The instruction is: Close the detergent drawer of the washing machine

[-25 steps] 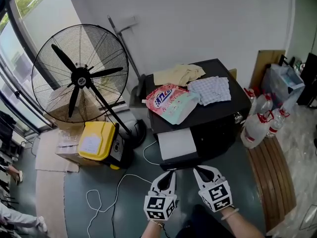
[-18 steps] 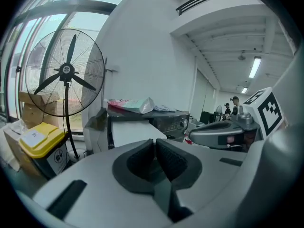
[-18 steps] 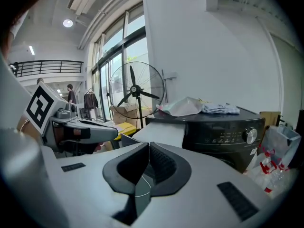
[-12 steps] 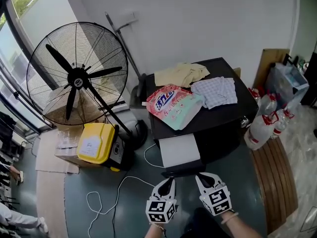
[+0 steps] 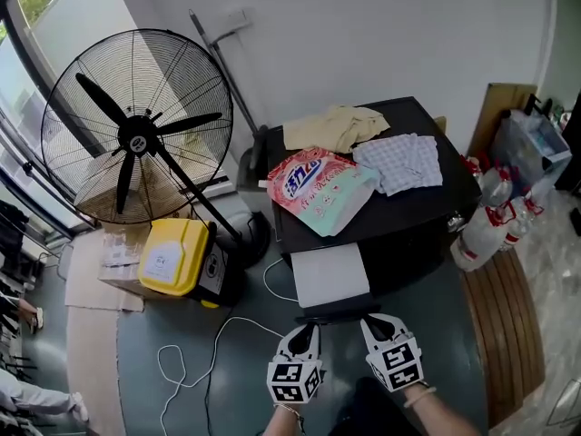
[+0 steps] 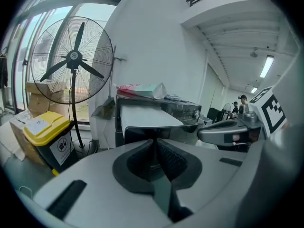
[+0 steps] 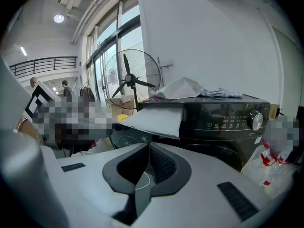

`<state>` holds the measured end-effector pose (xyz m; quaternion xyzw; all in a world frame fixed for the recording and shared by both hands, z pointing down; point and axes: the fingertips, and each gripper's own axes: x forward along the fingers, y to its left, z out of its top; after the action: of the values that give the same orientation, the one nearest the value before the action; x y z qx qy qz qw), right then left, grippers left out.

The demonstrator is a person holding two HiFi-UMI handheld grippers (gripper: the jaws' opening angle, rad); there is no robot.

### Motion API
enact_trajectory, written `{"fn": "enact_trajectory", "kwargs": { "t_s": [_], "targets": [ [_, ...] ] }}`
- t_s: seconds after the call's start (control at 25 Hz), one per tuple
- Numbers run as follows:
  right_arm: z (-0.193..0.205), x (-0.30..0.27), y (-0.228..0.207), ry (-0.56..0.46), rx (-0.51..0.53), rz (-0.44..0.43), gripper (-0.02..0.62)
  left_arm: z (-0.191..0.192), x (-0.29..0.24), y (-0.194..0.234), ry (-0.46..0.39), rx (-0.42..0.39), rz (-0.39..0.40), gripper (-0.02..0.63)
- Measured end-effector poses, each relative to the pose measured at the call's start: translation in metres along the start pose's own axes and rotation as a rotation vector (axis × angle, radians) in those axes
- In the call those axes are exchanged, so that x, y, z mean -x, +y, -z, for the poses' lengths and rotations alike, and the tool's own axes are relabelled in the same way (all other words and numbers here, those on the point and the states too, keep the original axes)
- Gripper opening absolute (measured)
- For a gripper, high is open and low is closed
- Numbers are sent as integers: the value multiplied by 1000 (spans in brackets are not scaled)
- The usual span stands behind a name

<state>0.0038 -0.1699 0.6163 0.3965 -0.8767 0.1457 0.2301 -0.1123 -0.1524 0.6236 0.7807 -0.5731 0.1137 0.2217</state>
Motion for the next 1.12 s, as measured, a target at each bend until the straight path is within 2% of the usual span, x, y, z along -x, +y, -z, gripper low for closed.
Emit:
{"fn": "enact_trajectory", "kwargs": {
  "t_s": [0.36, 1.12],
  "targets": [
    [5, -6, -2, 20, -19, -5, 29, 4, -3, 4, 7, 25, -24, 32],
    [1, -17, 3, 17, -43, -70, 26, 1, -9, 10, 12, 57, -78, 31]
  ]
}}
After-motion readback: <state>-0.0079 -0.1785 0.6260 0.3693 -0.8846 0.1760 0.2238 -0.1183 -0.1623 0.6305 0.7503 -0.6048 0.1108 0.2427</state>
